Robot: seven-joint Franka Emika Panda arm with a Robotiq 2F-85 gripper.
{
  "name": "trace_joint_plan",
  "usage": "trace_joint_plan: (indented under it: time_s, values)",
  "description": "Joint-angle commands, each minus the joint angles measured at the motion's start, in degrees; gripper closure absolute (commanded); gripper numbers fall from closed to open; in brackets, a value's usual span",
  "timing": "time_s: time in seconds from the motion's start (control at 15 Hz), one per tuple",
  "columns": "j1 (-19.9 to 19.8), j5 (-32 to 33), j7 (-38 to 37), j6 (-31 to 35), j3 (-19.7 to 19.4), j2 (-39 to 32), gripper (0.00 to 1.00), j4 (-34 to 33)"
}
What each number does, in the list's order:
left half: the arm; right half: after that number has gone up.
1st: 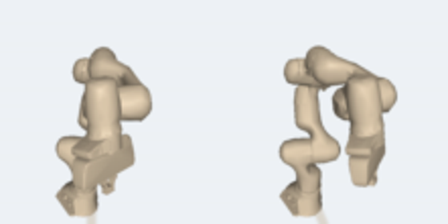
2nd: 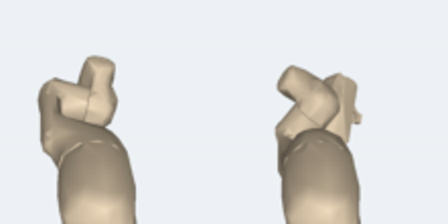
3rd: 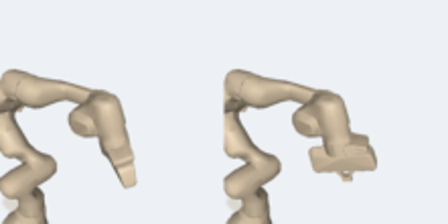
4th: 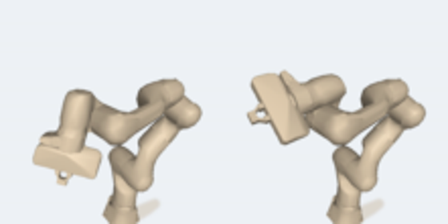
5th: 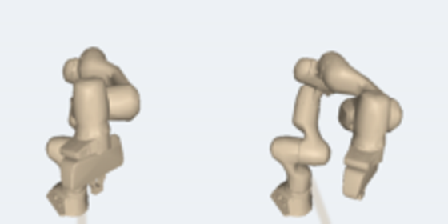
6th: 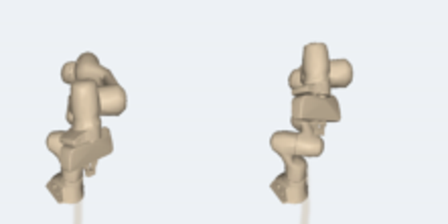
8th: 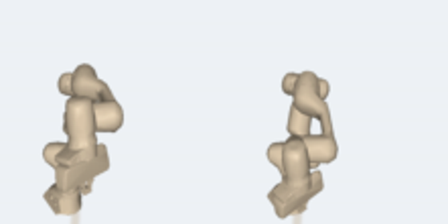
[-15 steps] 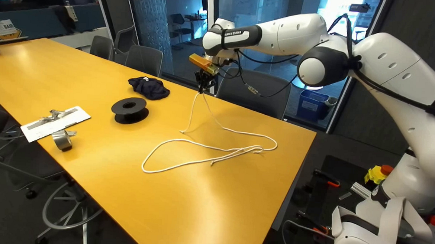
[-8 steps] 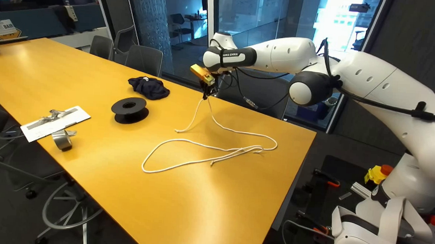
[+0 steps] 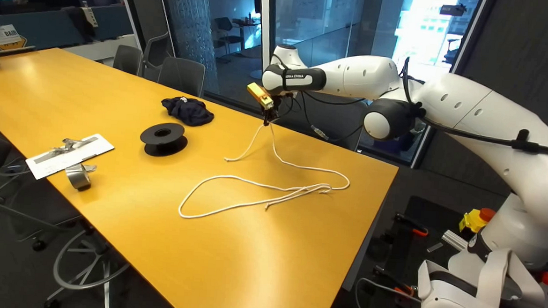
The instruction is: Straighten out the string
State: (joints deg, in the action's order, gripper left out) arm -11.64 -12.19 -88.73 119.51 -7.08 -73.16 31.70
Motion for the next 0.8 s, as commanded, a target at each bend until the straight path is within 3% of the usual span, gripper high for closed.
trace_joint_plan:
  time_s: [0.0, 0.07, 0.47, 0.67, 0.73]
  values:
    - [-0.37, 0.12, -3.0, -1.35, -0.31, -2.13, 0.71, -4.29]
    - [-0.4, 0.08, -3.19, -1.35, -0.21, -2.19, 0.7, -4.32]
    - [-0.46, 0.0, -2.49, -1.62, 0.23, -2.02, 0.25, -4.19]
    - [-0.63, -1.05, 5.03, -5.77, 3.38, -0.66, 0.03, -2.54]
    - [-0.55, -1.18, 7.96, -6.89, 4.4, -0.27, 0.0, -2.14]
